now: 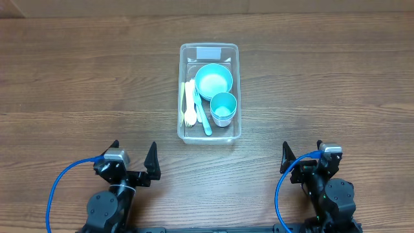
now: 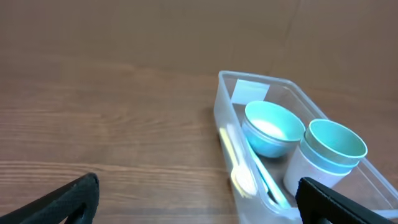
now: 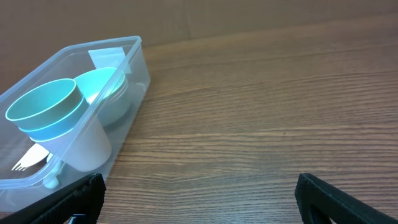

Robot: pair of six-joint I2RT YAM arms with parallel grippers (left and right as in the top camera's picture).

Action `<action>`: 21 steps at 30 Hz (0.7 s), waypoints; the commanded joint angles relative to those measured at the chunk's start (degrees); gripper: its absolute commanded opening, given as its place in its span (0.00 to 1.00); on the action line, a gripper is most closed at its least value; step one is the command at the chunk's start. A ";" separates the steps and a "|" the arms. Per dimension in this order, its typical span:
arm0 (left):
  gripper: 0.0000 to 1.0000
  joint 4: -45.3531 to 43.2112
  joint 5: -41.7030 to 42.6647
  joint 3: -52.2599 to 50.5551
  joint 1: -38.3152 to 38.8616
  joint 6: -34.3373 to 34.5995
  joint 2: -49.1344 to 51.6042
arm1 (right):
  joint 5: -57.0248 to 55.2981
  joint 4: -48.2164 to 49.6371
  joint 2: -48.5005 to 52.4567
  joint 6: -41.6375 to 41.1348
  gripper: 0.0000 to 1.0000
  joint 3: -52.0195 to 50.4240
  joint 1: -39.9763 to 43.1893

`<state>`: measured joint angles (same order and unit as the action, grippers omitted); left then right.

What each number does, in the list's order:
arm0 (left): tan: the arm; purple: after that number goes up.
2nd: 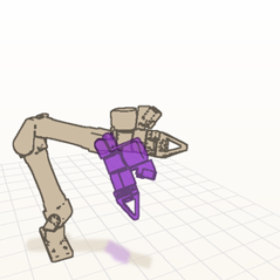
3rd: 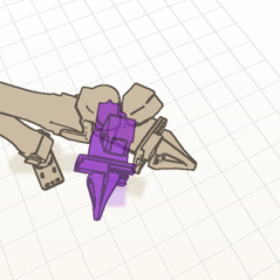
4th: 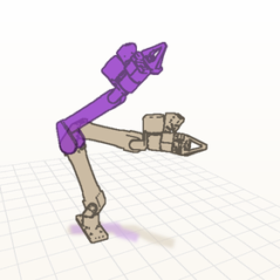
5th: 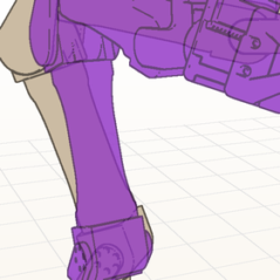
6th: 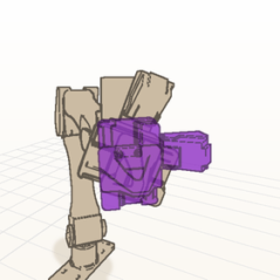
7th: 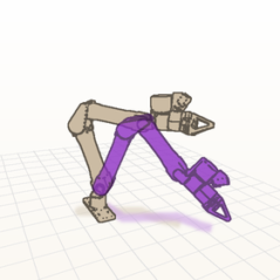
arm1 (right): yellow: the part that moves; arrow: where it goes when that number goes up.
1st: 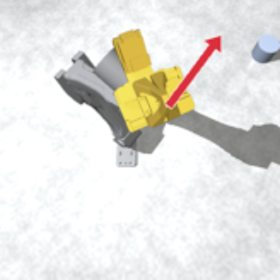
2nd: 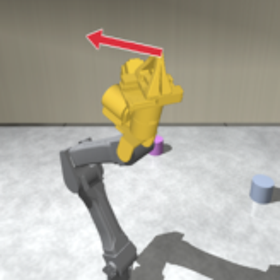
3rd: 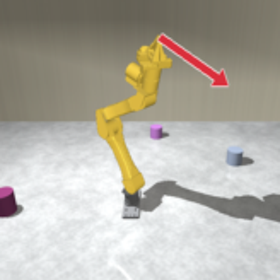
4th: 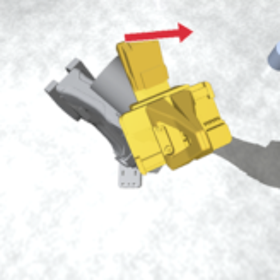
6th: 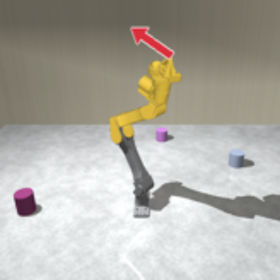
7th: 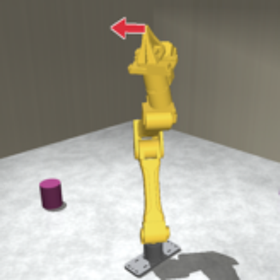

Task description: Pack container

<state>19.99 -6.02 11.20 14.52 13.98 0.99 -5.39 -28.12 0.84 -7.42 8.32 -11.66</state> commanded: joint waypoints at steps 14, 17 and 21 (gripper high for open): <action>1.00 -9.92 3.06 -8.28 -0.26 1.46 -0.74 | -0.57 -0.02 -0.68 0.37 1.00 -0.37 0.11; 1.00 -9.92 3.06 -8.28 -0.26 1.46 -0.74 | -0.57 -0.02 -0.68 0.37 1.00 -0.37 0.11; 1.00 -9.92 3.06 -8.28 -0.26 1.46 -0.74 | -0.57 -0.02 -0.68 0.37 1.00 -0.37 0.11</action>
